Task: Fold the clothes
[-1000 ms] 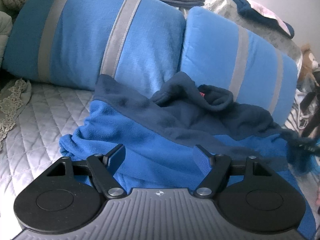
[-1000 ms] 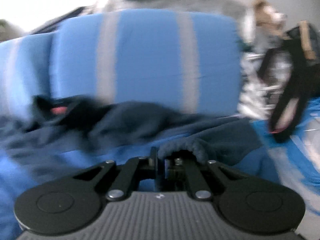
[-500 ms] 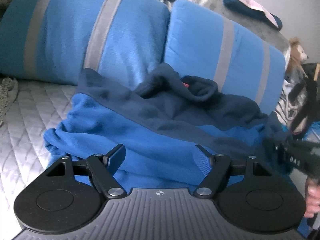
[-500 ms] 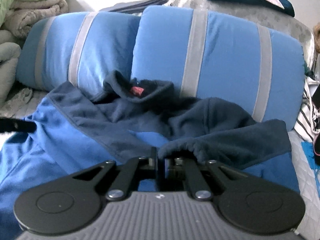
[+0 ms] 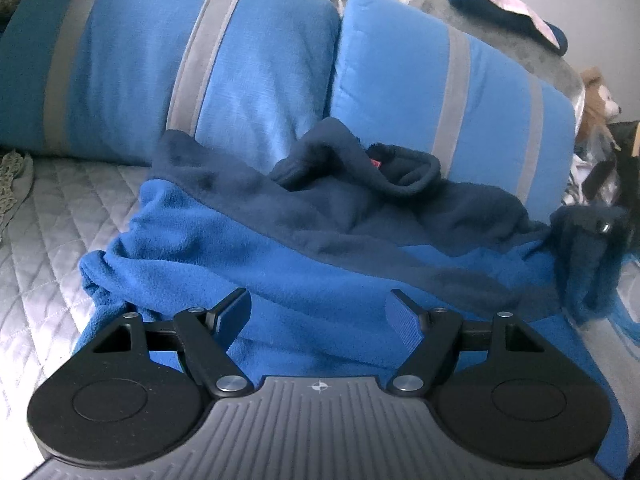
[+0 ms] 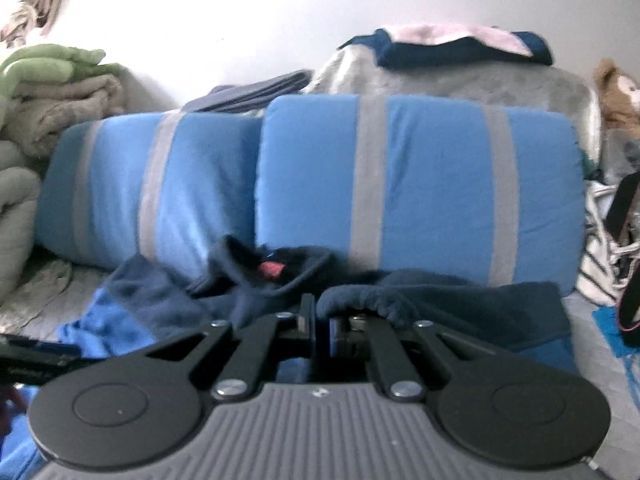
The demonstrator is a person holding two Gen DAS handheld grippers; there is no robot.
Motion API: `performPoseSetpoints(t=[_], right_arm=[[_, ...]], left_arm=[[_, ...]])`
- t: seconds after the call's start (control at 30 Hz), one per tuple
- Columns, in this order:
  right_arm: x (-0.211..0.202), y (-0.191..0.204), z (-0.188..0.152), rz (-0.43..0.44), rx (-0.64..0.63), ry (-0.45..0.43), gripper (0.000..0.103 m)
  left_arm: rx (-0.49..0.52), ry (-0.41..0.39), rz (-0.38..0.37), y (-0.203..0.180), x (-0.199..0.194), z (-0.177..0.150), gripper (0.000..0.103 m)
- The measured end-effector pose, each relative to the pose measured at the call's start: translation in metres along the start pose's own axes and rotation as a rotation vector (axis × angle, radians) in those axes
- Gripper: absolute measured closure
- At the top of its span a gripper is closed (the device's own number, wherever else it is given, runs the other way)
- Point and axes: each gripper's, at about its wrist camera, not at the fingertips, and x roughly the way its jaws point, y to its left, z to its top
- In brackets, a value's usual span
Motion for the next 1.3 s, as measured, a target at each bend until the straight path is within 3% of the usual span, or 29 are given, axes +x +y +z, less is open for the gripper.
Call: performPoseSetpoints(t=[0.47,0.53,0.6,0.67,0.7,0.83,1.07,1.3], right_arm=[[0.018,0.051,-0.043,0.115,-0.153,0.15,0.096],[0.018,0.056,-0.048,0.126,-0.171,0.174,0.087],[0.017,0.059,-0.053,0.124,-0.184,0.199,0.036],[0.012,0.062,-0.058,0.168,-0.195,0.209,0.011],[0.007,0.064,-0.061,0.192,-0.205,0.203,0.007],[-0.009,0.071,-0.077,0.259,-0.279,0.185,0.0],[-0.036,0.086,-0.111,0.343,-0.484,0.14,0.0],[-0.057,0.083,-0.11,0.379,-0.69,0.055,0.0]], left_arm=[[-0.022,-0.014,-0.024,0.0,-0.006,0.004,0.029],[-0.028,-0.015,-0.021,0.0,-0.007,0.005,0.029],[-0.033,-0.016,-0.017,0.001,-0.007,0.005,0.029],[-0.036,-0.017,-0.013,0.002,-0.008,0.006,0.029],[-0.036,-0.016,-0.012,0.001,-0.008,0.006,0.029],[-0.023,-0.012,-0.018,0.0,-0.009,0.005,0.029],[-0.039,-0.005,-0.064,0.0,-0.012,0.004,0.029],[-0.045,-0.008,-0.06,0.003,-0.011,0.006,0.029]])
